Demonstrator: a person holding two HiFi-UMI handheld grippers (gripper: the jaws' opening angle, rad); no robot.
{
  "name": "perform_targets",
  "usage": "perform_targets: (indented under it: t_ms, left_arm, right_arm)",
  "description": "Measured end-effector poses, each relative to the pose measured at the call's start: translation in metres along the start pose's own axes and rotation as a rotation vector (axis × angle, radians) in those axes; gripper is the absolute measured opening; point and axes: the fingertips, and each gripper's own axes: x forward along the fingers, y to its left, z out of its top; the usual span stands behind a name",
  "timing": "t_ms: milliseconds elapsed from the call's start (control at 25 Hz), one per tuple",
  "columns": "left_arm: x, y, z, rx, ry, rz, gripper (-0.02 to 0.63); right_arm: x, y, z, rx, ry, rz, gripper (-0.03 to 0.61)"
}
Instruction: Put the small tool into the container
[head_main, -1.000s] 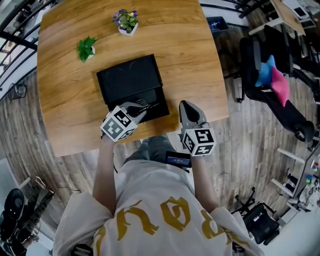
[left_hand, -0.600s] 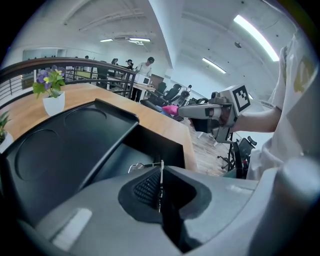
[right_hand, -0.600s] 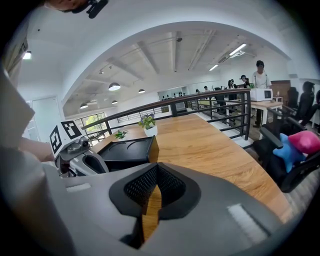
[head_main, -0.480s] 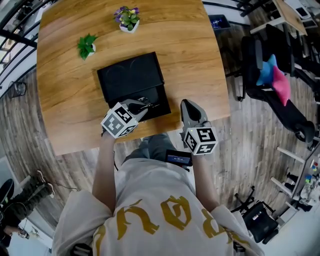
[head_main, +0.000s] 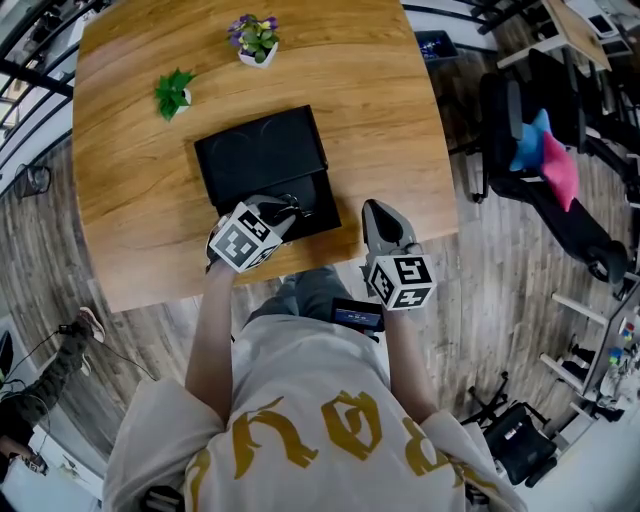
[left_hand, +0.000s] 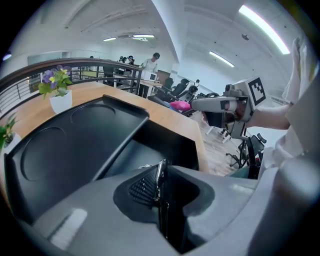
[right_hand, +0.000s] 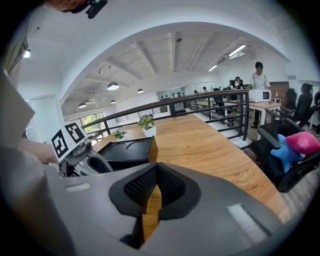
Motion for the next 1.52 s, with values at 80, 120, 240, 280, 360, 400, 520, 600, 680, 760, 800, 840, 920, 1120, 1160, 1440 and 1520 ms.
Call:
perform_targets:
  t_ms: [80, 120, 240, 280, 360, 400, 520, 600, 680, 760, 800, 840, 920, 1120, 1160, 1440, 1520]
  left_arm:
    - [0.000, 0.001, -0.001, -0.002, 0.009, 0.008, 0.071]
    - [0.001, 0.002, -0.002, -0.001, 0.013, 0.019, 0.073]
    - [0.002, 0.004, -0.002, 0.005, 0.029, 0.049, 0.090]
    - [0.003, 0.004, -0.002, 0.008, 0.032, 0.058, 0.092]
    - [0.004, 0.004, 0.001, 0.035, 0.027, 0.080, 0.096]
    - [0.004, 0.004, 0.002, 0.059, 0.026, 0.097, 0.097]
    - [0.003, 0.003, -0.001, 0.116, 0.037, 0.149, 0.110]
    - [0.001, 0.004, -0.001, 0.136, 0.041, 0.179, 0.115]
    - [-0.001, 0.005, 0.000, 0.151, 0.037, 0.200, 0.118]
    - [-0.007, 0.005, 0.005, 0.156, 0.017, 0.212, 0.118]
    - [-0.011, 0.006, 0.008, 0.151, 0.002, 0.216, 0.118]
    - [-0.015, 0.006, 0.011, 0.145, -0.015, 0.219, 0.118]
    - [-0.024, 0.009, 0.019, 0.129, -0.053, 0.230, 0.118]
    - [-0.056, 0.007, 0.032, 0.051, -0.164, 0.257, 0.117]
    - [-0.063, 0.005, 0.034, 0.031, -0.187, 0.262, 0.118]
    - [-0.119, -0.003, 0.058, -0.065, -0.439, 0.326, 0.097]
    - [-0.139, -0.004, 0.067, -0.124, -0.569, 0.336, 0.077]
  right_arm:
    - [-0.001, 0.001, 0.002, -0.001, -0.003, -0.001, 0.025]
    - [-0.002, 0.002, 0.003, -0.002, -0.005, -0.001, 0.025]
    - [-0.004, 0.003, 0.006, -0.005, -0.011, 0.001, 0.025]
    - [-0.005, 0.003, 0.007, -0.006, -0.013, 0.002, 0.025]
    - [-0.007, 0.004, 0.009, -0.008, -0.019, 0.002, 0.025]
    - [-0.008, 0.005, 0.010, -0.010, -0.022, 0.002, 0.025]
    - [-0.012, 0.009, 0.012, -0.016, -0.035, 0.002, 0.025]
    - [-0.015, 0.010, 0.014, -0.022, -0.047, -0.002, 0.025]
    - [-0.021, 0.010, 0.016, -0.021, -0.059, -0.010, 0.025]
    - [-0.028, 0.010, 0.017, -0.014, -0.069, -0.018, 0.025]
    - [-0.031, 0.010, 0.016, -0.010, -0.073, -0.021, 0.025]
    - [-0.034, 0.010, 0.016, -0.009, -0.076, -0.024, 0.025]
    - [-0.038, 0.012, 0.016, -0.011, -0.083, -0.028, 0.025]
    - [-0.048, 0.025, 0.022, -0.022, -0.111, -0.018, 0.026]
    - [-0.050, 0.029, 0.025, -0.026, -0.117, -0.014, 0.025]
    - [-0.058, 0.053, 0.043, -0.076, -0.166, 0.010, 0.025]
    - [-0.062, 0.060, 0.047, -0.107, -0.185, 0.008, 0.025]
